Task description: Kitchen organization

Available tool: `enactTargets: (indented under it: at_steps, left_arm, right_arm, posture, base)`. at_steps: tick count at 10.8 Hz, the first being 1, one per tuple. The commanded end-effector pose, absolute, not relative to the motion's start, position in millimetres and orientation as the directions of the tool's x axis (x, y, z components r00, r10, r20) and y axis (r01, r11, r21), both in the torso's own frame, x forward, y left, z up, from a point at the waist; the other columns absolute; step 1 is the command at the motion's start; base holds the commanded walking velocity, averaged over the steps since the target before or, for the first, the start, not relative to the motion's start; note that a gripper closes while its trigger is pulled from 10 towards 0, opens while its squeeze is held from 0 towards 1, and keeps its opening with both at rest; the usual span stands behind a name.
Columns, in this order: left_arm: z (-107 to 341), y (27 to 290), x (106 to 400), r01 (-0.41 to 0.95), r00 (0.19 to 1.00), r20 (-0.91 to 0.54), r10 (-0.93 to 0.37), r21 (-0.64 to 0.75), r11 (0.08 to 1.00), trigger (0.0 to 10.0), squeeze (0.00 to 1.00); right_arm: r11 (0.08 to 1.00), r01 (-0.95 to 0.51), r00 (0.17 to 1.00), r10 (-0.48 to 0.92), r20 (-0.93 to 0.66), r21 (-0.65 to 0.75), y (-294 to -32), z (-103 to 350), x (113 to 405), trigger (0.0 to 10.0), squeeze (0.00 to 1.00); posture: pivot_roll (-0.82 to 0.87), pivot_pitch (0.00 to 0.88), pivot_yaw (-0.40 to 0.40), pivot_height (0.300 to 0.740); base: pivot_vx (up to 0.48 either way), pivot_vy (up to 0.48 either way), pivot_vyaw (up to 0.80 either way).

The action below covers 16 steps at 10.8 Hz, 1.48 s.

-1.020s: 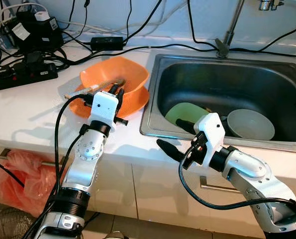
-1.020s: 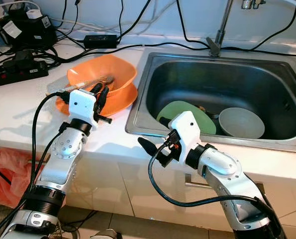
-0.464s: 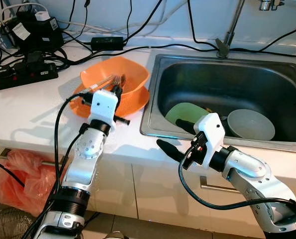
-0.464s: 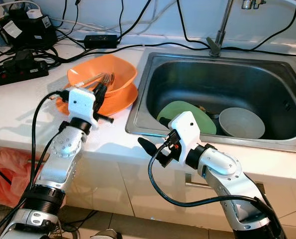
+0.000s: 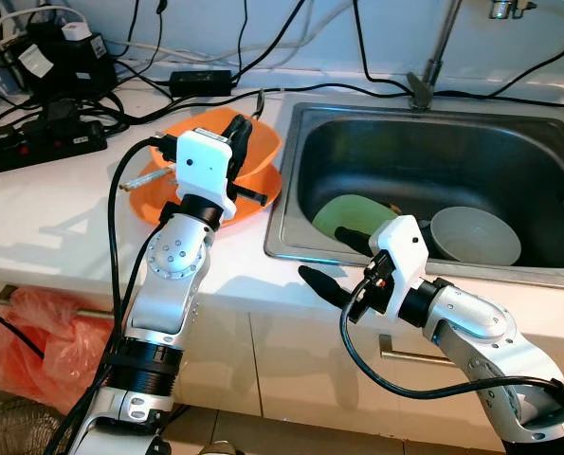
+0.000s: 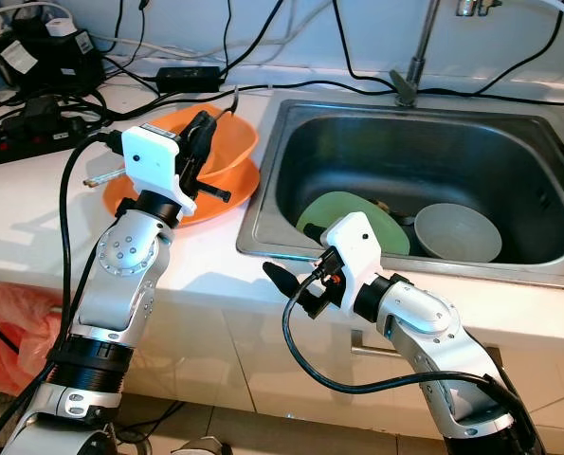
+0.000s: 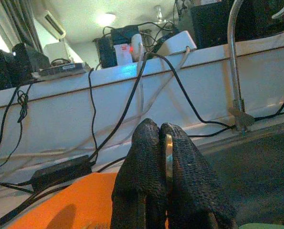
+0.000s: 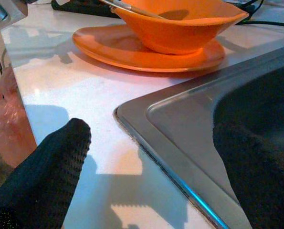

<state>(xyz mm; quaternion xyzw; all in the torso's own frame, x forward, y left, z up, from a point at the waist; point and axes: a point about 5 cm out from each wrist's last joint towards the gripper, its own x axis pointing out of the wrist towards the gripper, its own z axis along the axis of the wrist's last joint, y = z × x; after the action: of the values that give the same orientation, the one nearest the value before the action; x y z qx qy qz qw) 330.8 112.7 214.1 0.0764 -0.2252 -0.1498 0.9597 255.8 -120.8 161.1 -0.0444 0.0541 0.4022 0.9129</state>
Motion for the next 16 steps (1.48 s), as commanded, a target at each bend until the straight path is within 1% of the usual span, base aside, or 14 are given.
enactTargets:
  at_steps: [1,2,3,5,6,8,9,10,11,12,13,14,15,16]
  left_arm:
    - [226.2,109.9,329.0,0.261,0.833,0.438,-0.339,0.228,0.938,0.0,0.00]
    - [231.0,105.7,327.7,0.280,0.820,0.449,-0.354,0.224,0.933,0.0,0.00]
    - [238.5,96.8,325.6,0.322,0.792,0.471,-0.388,0.216,0.922,0.0,0.00]
    - [239.5,86.5,323.7,0.369,0.766,0.476,-0.432,0.225,0.902,0.0,0.00]
    - [238.3,77.5,322.5,0.397,0.752,0.469,-0.462,0.237,0.887,0.0,0.00]
    - [231.4,64.5,321.0,0.442,0.730,0.456,-0.508,0.252,0.861,0.0,0.00]
    - [227.4,59.0,321.9,0.475,0.736,0.446,-0.510,0.198,0.858,0.0,0.00]
    - [226.4,56.4,322.9,0.488,0.739,0.441,-0.508,0.168,0.856,0.0,0.00]
    - [228.1,45.8,330.6,0.547,0.756,0.430,-0.494,-0.001,0.837,0.0,0.00]
    - [228.4,39.2,339.2,0.593,0.781,0.398,-0.481,-0.231,0.772,0.0,0.00]
    - [222.7,33.0,346.0,0.593,0.805,0.346,-0.483,-0.517,0.617,0.0,0.00]
    - [216.6,32.1,348.9,0.564,0.810,0.331,-0.485,-0.667,0.487,0.0,0.00]
    - [209.9,30.8,347.8,0.547,0.793,0.332,-0.512,-0.757,0.357,0.0,0.00]
    - [201.7,32.3,344.9,0.517,0.782,0.329,-0.529,-0.817,0.256,0.0,0.00]
  right_arm:
    - [0.674,-0.737,0.673,0.727,-0.133,-0.047,-121.8,161.3,256.3,10.0,0.00]
    - [0.679,-0.732,0.679,0.723,-0.128,-0.051,-122.4,162.0,257.2,10.0,0.00]
    - [0.722,-0.689,0.724,0.683,-0.095,-0.066,-126.8,166.2,263.4,10.0,0.00]
    - [0.789,-0.609,0.793,0.608,-0.042,-0.083,-133.8,173.5,273.4,10.0,0.00]
    - [0.841,-0.534,0.844,0.536,-0.001,-0.087,-141.4,179.3,281.0,10.0,0.00]
    - [0.901,-0.427,0.901,0.431,0.048,-0.074,-153.0,186.0,290.2,10.0,0.00]
    - [0.915,-0.402,0.913,0.404,0.060,-0.032,-155.5,187.9,292.2,10.0,0.00]
    - [0.919,-0.393,0.917,0.394,0.065,-0.023,-156.3,188.4,292.9,10.0,0.00]
    - [0.939,-0.343,0.935,0.344,0.082,-0.022,-161.1,190.5,295.5,10.0,0.00]
    - [0.947,-0.322,0.944,0.320,0.081,0.015,-164.1,190.3,296.6,10.0,0.00]
    - [0.949,-0.310,0.949,0.306,0.079,0.058,-165.3,189.7,296.9,10.0,0.00]
    - [0.947,-0.309,0.950,0.303,0.080,0.090,-164.1,189.5,296.8,10.0,0.00]
    - [0.936,-0.309,0.950,0.298,0.088,0.167,-161.9,190.5,296.9,10.0,0.00]
    - [0.891,-0.316,0.949,0.300,0.100,0.325,-158.0,190.9,297.6,10.0,0.00]
  posture:
    - [0.08,0.031,0.055,0.740]
    - [0.08,0.030,0.056,0.740]
    - [0.08,0.029,0.057,0.740]
    - [0.08,0.027,0.060,0.740]
    - [0.08,0.027,0.060,0.740]
    - [0.07,0.029,0.061,0.740]
    - [0.05,0.031,0.061,0.740]
    - [0.05,0.031,0.061,0.740]
    - [0.04,0.034,0.063,0.740]
    - [0.03,0.036,0.063,0.740]
    - [0.03,0.037,0.066,0.740]
    - [0.03,0.038,0.067,0.740]
    - [0.02,0.042,0.066,0.740]
    - [0.02,0.046,0.062,0.740]
  base:
    - [0.000,0.000,0.00]
    - [0.000,0.000,0.00]
    - [0.000,0.000,0.00]
    - [0.000,0.000,0.00]
    - [0.000,0.000,0.00]
    - [0.000,0.000,0.00]
    - [0.000,0.000,0.00]
    - [0.000,0.000,0.00]
    - [0.000,0.000,0.00]
    - [0.000,0.000,0.00]
    - [0.000,0.000,0.00]
    - [0.000,0.000,0.00]
    - [0.000,0.000,0.00]
    - [0.000,0.000,0.00]
